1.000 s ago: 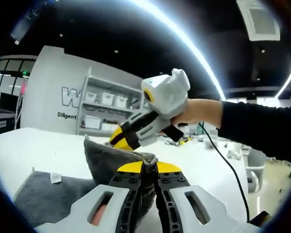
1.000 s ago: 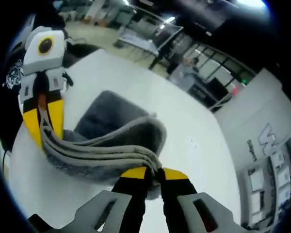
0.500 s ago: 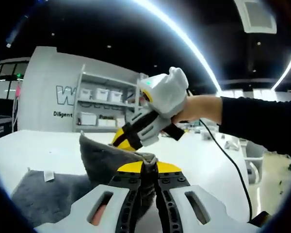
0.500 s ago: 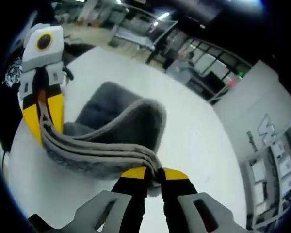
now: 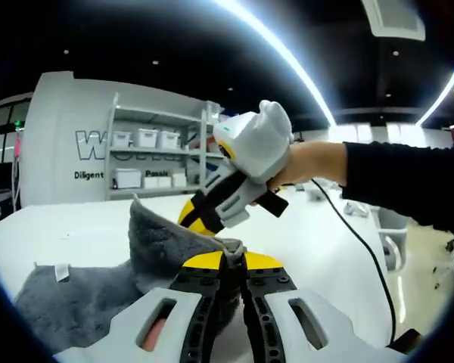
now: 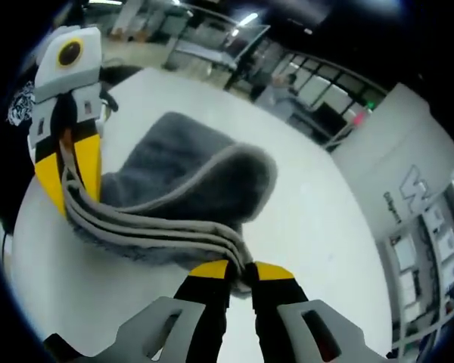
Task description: Open the folded towel by lifting each exposed corner and separating the folded layers until the towel lies flat within the target outline without major curled edges
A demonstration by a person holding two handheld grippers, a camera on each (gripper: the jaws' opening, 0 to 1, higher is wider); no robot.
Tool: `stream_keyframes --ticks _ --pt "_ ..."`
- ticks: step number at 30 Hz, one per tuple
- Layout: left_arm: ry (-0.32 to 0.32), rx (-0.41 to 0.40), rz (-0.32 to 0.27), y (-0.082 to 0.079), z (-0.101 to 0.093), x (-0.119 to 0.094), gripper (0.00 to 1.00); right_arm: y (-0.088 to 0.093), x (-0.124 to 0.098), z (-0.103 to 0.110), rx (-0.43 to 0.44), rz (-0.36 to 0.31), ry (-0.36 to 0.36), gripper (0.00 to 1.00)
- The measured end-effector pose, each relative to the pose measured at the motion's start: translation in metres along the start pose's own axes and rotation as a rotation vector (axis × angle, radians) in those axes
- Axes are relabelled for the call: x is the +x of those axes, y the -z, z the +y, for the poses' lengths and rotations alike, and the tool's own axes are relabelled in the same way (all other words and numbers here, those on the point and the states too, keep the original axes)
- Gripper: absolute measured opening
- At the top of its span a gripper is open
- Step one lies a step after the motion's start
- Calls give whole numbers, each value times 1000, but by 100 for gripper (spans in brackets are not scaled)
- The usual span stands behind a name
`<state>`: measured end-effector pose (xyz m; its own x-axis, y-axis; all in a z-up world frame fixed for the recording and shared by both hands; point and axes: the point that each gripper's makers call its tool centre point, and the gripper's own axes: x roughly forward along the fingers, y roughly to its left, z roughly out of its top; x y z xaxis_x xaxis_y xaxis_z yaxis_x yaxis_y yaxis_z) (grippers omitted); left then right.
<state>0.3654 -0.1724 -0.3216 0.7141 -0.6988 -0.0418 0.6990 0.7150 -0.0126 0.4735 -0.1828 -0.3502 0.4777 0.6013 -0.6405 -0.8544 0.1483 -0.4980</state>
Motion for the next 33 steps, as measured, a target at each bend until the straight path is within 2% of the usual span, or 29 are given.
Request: stream_keyframes --ticks 9,21,33 --pt "20 17 33 10 -9 5 7 25 -2 16 20 40 5 6" --pt "38 19 56 16 -15 8 7 46 -5 25 46 64 2 6" --pt "41 6 77 23 -18 19 8 62 -3 23 45 83 33 6"
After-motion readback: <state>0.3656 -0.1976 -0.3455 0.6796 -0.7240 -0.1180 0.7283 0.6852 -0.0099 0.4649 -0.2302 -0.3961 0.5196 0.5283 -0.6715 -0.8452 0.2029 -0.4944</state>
